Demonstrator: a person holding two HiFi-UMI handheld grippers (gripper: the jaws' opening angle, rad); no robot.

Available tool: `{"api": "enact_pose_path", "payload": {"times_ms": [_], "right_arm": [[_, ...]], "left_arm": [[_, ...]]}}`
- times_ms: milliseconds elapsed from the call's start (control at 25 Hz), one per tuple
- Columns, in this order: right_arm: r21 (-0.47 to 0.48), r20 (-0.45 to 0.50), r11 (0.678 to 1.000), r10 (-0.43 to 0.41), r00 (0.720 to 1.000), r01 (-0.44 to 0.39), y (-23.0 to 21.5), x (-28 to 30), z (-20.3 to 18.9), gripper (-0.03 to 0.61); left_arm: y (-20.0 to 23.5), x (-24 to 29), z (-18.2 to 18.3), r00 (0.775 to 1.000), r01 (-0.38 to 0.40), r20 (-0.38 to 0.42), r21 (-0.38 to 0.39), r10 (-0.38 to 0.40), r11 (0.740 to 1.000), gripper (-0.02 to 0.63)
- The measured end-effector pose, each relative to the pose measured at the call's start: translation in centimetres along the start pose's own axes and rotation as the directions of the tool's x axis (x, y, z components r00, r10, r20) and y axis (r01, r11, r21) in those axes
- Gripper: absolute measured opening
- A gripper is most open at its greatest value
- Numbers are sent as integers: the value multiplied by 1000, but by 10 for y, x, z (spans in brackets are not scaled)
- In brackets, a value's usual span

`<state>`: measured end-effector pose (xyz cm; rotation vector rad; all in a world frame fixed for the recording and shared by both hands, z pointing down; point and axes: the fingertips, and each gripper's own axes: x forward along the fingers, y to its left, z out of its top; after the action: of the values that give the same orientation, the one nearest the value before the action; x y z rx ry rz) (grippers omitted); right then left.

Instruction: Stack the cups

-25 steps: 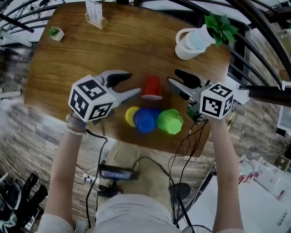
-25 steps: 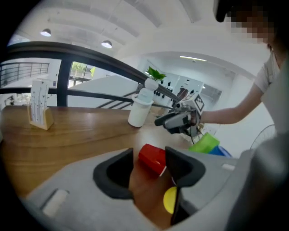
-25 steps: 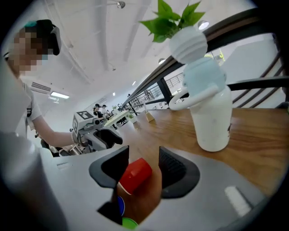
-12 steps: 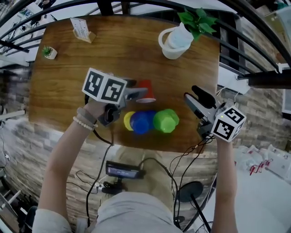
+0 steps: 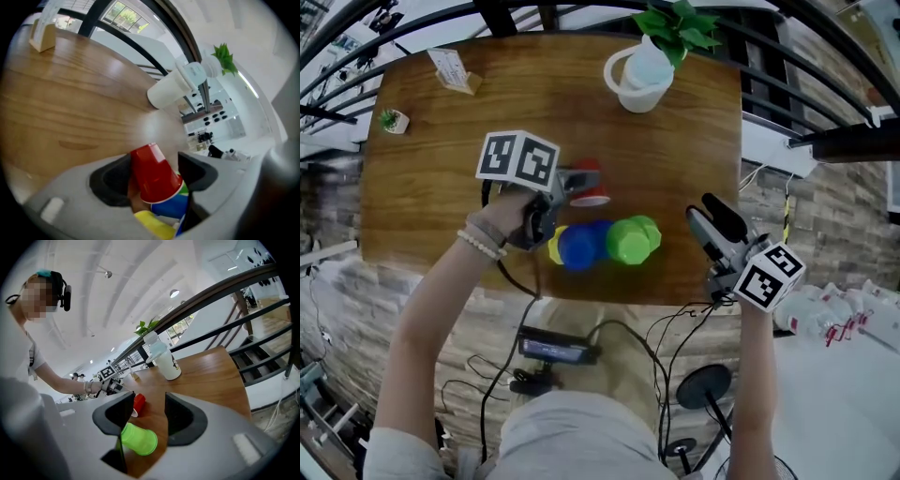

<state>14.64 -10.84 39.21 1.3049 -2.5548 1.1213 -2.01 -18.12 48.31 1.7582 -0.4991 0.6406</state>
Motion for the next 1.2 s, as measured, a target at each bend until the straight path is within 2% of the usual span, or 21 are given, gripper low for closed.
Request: {"api": "enact_pose_path", "payload": {"times_ms": [160, 320, 600, 800, 880, 1080, 1200], "right_arm": [[17, 6, 1000, -15, 1000, 14, -2, -9, -6, 195], [28, 2, 999, -25, 1000, 24, -5, -15, -11, 195], [9, -24, 999, -31, 999, 31, -6, -18, -18, 195], [-59, 2, 996, -68, 998, 68, -6, -20, -10, 195], [-74, 8, 995, -66, 998, 66, -2, -21, -9, 195], [-86, 6, 995, -46, 999, 46, 7, -27, -6, 195], [-94, -2, 995, -35, 999, 34, 11, -31, -7, 195]], "left_arm": [[1, 15, -4, 999, -26, -25, 7, 26, 1000, 307], [0, 22, -1, 999, -38, -15, 39, 39, 999, 290], [-4, 10, 23, 987, -33, 160, 67, 21, 997, 262], [-24, -12, 36, 953, -34, 304, 153, -14, 988, 253], [-32, -24, 38, 935, -43, 355, 179, -24, 983, 224], [-47, -44, 37, 901, -27, 429, 209, -67, 978, 224], [-55, -58, 35, 871, -30, 484, 228, -87, 973, 224]]}}
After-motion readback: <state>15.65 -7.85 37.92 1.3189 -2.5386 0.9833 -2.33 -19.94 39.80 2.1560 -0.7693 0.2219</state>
